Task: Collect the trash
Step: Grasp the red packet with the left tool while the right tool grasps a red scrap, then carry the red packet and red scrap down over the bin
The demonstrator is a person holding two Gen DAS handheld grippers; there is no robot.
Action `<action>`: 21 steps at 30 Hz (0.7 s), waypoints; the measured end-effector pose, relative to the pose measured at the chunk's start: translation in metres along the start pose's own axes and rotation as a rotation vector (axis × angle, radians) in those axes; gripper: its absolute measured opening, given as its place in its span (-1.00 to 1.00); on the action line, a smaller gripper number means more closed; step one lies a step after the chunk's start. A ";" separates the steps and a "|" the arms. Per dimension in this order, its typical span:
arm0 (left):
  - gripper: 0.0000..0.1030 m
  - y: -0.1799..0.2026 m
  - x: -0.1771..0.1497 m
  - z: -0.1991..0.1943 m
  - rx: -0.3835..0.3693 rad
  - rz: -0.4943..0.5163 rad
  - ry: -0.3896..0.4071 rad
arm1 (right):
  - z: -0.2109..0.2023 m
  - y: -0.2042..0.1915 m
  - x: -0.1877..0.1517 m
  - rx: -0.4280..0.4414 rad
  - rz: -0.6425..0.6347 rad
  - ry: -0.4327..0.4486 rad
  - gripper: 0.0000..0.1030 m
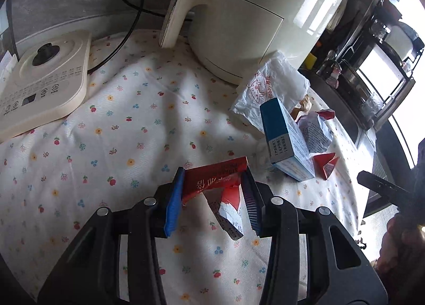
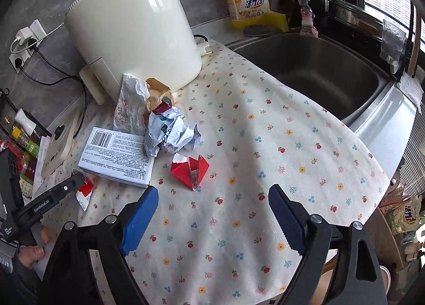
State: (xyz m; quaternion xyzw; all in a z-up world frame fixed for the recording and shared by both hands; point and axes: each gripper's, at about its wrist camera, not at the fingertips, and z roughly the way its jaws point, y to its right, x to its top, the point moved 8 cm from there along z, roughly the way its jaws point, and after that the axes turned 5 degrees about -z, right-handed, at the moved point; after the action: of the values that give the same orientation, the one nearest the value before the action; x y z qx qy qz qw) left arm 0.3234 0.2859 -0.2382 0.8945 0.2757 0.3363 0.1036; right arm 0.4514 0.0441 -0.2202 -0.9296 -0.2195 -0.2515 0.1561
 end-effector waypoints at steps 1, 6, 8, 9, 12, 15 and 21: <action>-0.18 -0.006 -0.001 -0.005 0.009 -0.014 0.009 | 0.004 -0.001 0.002 0.008 -0.004 -0.005 0.48; -0.18 -0.029 -0.009 -0.025 0.040 -0.076 0.038 | 0.027 -0.006 0.010 0.027 -0.041 -0.039 0.14; -0.18 -0.034 -0.014 -0.033 0.048 -0.089 0.046 | 0.039 -0.005 0.012 0.029 -0.049 -0.053 -0.06; -0.18 -0.036 -0.016 -0.036 0.053 -0.095 0.047 | 0.046 -0.005 0.011 0.036 -0.051 -0.067 -0.19; -0.17 -0.038 -0.023 -0.046 0.065 -0.104 0.053 | 0.053 -0.005 0.008 0.071 -0.051 -0.090 -0.84; -0.18 -0.029 -0.026 -0.054 0.071 -0.091 0.065 | 0.040 -0.006 0.004 0.096 -0.070 -0.073 -0.94; -0.17 0.003 -0.037 -0.057 0.054 -0.074 0.059 | 0.004 0.005 -0.015 0.117 -0.086 -0.057 -0.94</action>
State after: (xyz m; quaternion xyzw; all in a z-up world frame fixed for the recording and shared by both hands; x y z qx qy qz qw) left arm 0.2645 0.2623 -0.2145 0.8759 0.3203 0.3510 0.0835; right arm 0.4433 0.0367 -0.2328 -0.9153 -0.2780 -0.2182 0.1930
